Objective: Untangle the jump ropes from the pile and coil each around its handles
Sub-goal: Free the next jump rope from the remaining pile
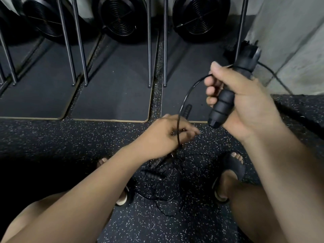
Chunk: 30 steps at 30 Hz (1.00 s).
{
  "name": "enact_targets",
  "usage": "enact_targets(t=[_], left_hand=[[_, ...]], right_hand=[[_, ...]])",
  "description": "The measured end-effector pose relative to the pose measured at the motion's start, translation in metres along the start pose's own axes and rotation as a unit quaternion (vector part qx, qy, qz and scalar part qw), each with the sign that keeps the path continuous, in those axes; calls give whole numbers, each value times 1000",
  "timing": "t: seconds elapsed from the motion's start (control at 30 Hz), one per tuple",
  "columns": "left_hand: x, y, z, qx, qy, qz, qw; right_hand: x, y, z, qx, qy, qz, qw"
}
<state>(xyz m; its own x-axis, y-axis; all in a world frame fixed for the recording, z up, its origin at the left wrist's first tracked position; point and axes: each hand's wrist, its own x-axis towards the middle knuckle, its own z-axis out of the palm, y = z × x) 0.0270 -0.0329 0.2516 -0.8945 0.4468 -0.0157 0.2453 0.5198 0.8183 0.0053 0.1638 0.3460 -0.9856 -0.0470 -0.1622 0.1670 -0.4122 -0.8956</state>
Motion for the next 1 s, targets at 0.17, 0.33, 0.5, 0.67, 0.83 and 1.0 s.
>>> enact_targets(t=[0.17, 0.33, 0.5, 0.67, 0.83, 1.0], left_hand=[[1, 19, -10, -248, 38, -80, 965], [-3, 15, -17, -268, 48, -69, 960], [-4, 2, -14, -90, -1, -105, 990], [-7, -5, -14, 26, -78, -144, 986], [-3, 5, -15, -4, -10, -105, 994], [0, 5, -19, 3, 64, -19, 998]], right_hand=[[2, 4, 1, -62, 42, -36, 997], [4, 8, 0, -75, 65, -34, 994], [15, 0, -15, -15, 93, -28, 995], [25, 2, -35, 28, 114, -17, 993], [24, 13, -25, -46, 71, 46, 995], [13, 42, -5, -203, -43, 117, 971]])
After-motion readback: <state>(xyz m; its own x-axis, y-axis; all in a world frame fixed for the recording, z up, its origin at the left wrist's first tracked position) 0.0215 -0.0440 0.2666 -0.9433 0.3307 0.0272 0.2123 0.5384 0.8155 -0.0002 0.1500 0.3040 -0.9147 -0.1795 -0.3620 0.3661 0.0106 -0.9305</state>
